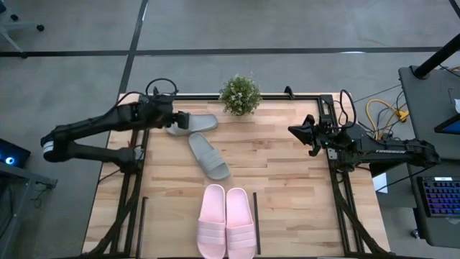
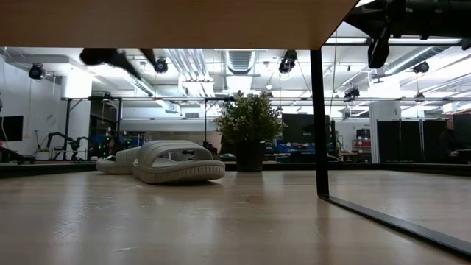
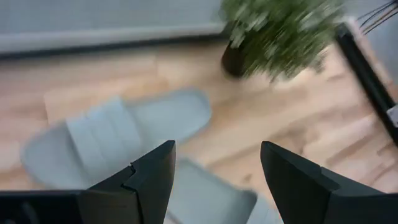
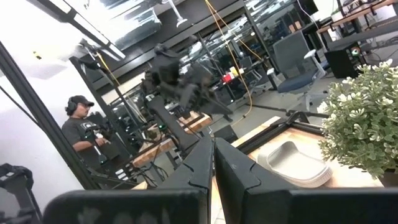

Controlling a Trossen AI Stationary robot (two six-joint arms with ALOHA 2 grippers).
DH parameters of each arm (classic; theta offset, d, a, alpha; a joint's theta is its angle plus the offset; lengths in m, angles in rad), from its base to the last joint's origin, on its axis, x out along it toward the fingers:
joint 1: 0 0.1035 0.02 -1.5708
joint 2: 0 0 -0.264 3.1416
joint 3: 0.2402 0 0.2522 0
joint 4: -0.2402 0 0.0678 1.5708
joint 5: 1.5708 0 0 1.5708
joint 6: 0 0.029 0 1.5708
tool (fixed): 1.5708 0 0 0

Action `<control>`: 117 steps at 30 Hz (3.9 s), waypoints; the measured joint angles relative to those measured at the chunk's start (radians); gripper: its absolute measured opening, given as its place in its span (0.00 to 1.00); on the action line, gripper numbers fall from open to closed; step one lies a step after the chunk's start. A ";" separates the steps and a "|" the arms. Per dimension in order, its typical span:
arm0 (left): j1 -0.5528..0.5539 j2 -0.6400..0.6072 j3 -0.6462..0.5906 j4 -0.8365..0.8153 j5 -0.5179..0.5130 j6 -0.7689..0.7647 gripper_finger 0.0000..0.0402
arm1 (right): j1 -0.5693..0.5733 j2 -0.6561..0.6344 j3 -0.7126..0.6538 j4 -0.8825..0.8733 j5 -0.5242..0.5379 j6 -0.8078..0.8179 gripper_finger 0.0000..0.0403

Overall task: Pick and place slides into the shelf
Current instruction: Put the top gray slipper on the shelf

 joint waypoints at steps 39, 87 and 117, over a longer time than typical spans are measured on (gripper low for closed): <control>0.214 0.199 -0.134 0.019 0.111 0.032 0.55 | 0.000 0.000 0.000 -0.005 -0.026 0.001 0.02; 0.216 0.422 -0.138 -0.072 0.067 0.079 0.55 | 0.000 0.000 0.000 -0.091 -0.027 0.006 0.02; 0.291 0.006 -0.518 0.320 0.219 -0.027 0.55 | 0.000 0.000 0.000 -0.091 -0.030 0.006 0.02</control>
